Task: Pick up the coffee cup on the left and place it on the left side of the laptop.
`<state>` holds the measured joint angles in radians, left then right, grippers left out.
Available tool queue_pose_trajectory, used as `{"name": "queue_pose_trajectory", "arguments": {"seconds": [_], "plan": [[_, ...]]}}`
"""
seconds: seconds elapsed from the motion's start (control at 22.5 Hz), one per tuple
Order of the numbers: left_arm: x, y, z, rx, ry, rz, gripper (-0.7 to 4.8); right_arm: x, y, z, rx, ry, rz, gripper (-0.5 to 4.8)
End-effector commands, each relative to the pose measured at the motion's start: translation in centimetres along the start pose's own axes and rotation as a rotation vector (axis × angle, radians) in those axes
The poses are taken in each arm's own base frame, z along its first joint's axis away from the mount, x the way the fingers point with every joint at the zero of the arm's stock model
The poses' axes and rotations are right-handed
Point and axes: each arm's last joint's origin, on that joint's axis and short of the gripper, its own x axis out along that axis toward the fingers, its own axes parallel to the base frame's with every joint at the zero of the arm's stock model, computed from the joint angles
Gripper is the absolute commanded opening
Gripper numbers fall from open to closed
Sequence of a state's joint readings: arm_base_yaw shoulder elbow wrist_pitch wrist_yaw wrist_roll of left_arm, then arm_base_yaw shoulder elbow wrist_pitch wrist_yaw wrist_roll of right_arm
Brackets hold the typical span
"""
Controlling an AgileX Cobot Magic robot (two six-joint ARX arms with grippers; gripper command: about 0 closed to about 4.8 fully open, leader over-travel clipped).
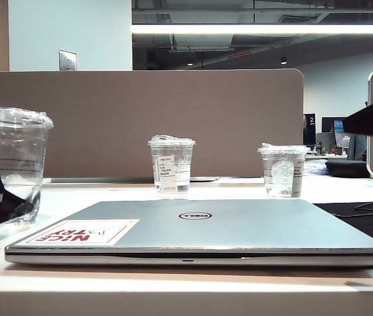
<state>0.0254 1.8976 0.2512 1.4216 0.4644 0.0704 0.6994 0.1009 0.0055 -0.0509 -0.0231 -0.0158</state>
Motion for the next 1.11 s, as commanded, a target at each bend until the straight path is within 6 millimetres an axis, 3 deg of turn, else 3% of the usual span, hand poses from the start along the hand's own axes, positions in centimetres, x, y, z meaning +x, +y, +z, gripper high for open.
{"name": "queue_pose_trajectory", "arguments": {"seconds": [0.04,0.4,0.58,1.11], "plan": [[0.18,0.07,-0.01,0.007,-0.020,-0.009,2.73,0.03,-0.01,0.03,0.000,-0.013,-0.002,-0.04],[0.12,-0.04,-0.49,-0.006,0.001,-0.025,2.97,0.03,-0.01,0.03,0.000,-0.013,-0.002,-0.04],[0.11,-0.03,-0.50,-0.021,0.002,-0.024,4.03,0.03,-0.01,0.03,0.000,-0.013,-0.002,-0.04],[-0.48,-0.35,-0.66,-0.026,0.012,-0.037,4.08,0.03,-0.01,0.03,0.000,-0.013,-0.002,-0.04]]}}
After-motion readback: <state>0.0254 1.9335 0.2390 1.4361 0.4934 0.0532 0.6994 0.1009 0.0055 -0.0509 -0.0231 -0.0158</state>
